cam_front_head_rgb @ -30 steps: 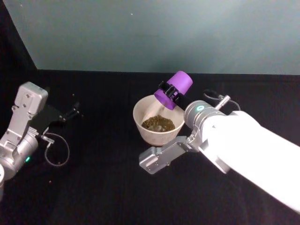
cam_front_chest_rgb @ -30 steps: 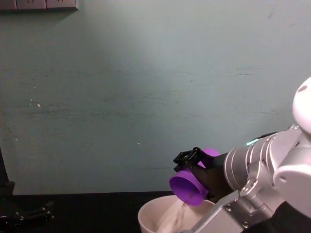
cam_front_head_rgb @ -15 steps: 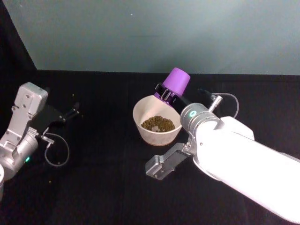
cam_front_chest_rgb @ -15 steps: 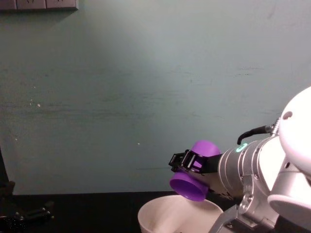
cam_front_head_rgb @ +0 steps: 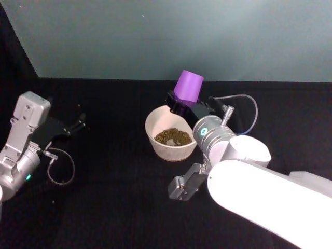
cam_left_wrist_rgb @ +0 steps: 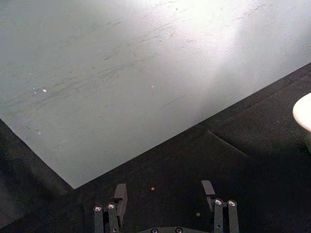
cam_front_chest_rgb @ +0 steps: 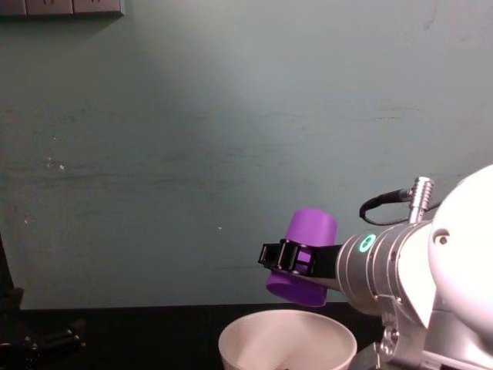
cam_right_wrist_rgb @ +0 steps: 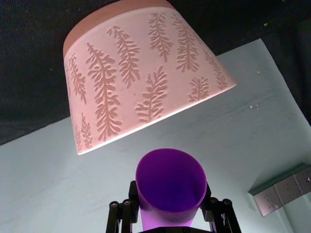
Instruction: Pick up the cup and pour the mung beans from the cup into the bowl.
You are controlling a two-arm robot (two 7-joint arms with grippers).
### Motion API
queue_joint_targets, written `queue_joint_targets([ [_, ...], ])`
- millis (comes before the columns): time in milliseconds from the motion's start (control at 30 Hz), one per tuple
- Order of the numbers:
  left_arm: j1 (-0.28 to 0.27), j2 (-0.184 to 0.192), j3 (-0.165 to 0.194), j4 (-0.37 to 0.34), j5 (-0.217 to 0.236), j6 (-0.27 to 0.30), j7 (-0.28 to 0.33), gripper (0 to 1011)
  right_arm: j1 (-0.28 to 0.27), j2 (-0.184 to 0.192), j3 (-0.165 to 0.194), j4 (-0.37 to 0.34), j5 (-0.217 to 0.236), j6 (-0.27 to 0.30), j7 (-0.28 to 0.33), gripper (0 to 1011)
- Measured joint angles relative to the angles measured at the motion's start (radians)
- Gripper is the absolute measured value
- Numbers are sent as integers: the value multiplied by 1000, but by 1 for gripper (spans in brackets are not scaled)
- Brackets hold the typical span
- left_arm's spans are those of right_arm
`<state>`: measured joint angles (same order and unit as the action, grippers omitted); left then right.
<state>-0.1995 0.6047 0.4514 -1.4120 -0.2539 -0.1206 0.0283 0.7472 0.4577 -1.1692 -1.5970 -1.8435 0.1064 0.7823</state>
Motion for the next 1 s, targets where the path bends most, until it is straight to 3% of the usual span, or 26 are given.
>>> queue_joint_targets([
  [133,0,0,0,0,0,0,0,1000,0,0,-1,-3,-8,-3,2,731],
  [267,0,0,0,0,0,0,0,1000,-12,0,21,-11,8,12,2,731],
  [367,0,0,0,0,0,0,0,1000,-39,0,70,-29,57,56,-4,731],
  [400,0,0,0,0,0,0,0,1000,-63,0,112,-42,107,89,-20,731],
  [467,0,0,0,0,0,0,0,1000,-89,0,159,-57,164,120,-42,731],
  [500,0,0,0,0,0,0,0,1000,-123,-1,219,-74,239,155,-71,731],
  [533,0,0,0,0,0,0,0,1000,-123,-1,219,-74,239,155,-71,731],
  [600,0,0,0,0,0,0,0,1000,-194,-6,346,-105,409,208,-143,731],
  [667,0,0,0,0,0,0,0,1000,-230,-11,412,-118,503,221,-177,731],
  [700,0,0,0,0,0,0,0,1000,-268,-18,486,-130,625,224,-216,731],
  [733,0,0,0,0,0,0,0,1000,-287,-23,523,-135,678,223,-235,731],
  [767,0,0,0,0,0,0,0,1000,-306,-28,560,-138,743,216,-253,731],
  [800,0,0,0,0,0,0,0,1000,-339,-38,630,-140,860,195,-282,731],
  [900,0,0,0,0,0,0,0,1000,-380,-56,729,-133,1037,148,-308,731],
  [933,0,0,0,0,0,0,0,1000,-401,-68,784,-121,1138,120,-314,731],
  [1000,0,0,0,0,0,0,0,1000,-417,-80,833,-108,1231,90,-314,731],
])
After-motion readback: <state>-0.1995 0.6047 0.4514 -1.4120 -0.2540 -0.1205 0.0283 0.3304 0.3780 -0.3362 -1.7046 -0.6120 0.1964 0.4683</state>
